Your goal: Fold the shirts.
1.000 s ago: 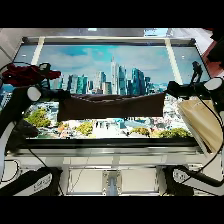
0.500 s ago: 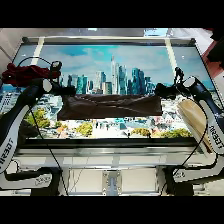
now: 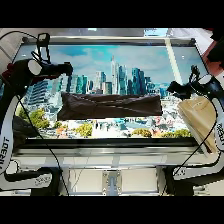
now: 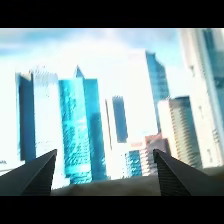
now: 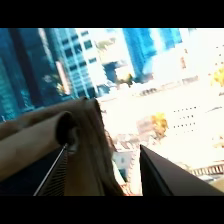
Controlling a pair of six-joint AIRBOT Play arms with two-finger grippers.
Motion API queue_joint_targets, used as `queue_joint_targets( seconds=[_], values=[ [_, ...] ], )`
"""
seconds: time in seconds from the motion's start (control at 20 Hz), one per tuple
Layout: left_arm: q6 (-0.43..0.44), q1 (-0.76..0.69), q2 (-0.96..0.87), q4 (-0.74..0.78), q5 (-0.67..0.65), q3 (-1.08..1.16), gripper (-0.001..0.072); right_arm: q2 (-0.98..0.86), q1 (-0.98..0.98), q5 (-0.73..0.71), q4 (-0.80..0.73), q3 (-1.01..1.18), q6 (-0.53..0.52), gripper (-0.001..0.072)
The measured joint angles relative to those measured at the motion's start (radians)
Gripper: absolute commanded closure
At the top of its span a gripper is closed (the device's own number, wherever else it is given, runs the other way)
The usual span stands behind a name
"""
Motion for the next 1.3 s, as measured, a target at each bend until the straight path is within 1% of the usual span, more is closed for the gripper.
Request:
queue_joint_targets(
  seconds=[0.2,0.45,0.75,0.8,0.85,0.9,0.95,1.0,1.05,1.1,1.15,1.2,1.3],
  values=[
    [-0.003,0.000,0.002,-0.051,0.030,0.030,0.0007,-0.080,-0.040,0.061,0.093,-0.018,-0.100,0.0185],
    [-0.003,0.000,0.002,-0.101,0.039,0.039,0.0007,-0.164,-0.049,0.078,0.264,-0.023,-0.221,0.0185],
    [-0.003,-0.001,0.002,-0.151,0.040,0.040,0.0007,-0.216,-0.031,0.107,0.365,-0.023,-0.280,0.0198],
    [-0.003,-0.001,0.002,-0.156,0.040,0.040,0.0007,-0.220,-0.026,0.121,0.376,-0.023,-0.289,0.0231],
    [-0.003,-0.001,0.002,-0.159,0.040,0.040,0.0007,-0.224,-0.022,0.139,0.381,-0.024,-0.298,0.0308],
    [-0.003,-0.001,0.002,-0.163,0.040,0.040,0.0007,-0.227,-0.016,0.157,0.382,-0.024,-0.306,0.0420],
    [-0.003,-0.001,0.002,-0.167,0.040,0.040,0.0007,-0.229,-0.011,0.172,0.378,-0.025,-0.310,0.0578],
    [-0.003,-0.001,0.002,-0.173,0.039,0.040,0.0008,-0.230,-0.006,0.187,0.389,-0.025,-0.316,0.0679],
    [-0.003,-0.001,0.002,-0.180,0.034,0.040,0.0048,-0.230,-0.002,0.200,0.411,-0.023,-0.327,0.0680],
    [-0.004,-0.002,0.002,-0.189,0.027,0.040,0.0285,-0.231,0.000,0.214,0.425,-0.021,-0.341,0.0681],
    [-0.004,-0.005,0.001,-0.199,0.016,0.040,0.0630,-0.232,0.002,0.233,0.447,-0.016,-0.357,0.0681],
    [-0.003,-0.010,0.000,-0.206,0.006,0.040,0.0694,-0.231,0.003,0.254,0.482,-0.005,-0.373,0.0682],
    [-0.003,-0.030,-0.010,-0.215,-0.019,0.040,0.0695,-0.223,0.006,0.301,0.529,0.030,-0.392,0.0682]
  ],
)
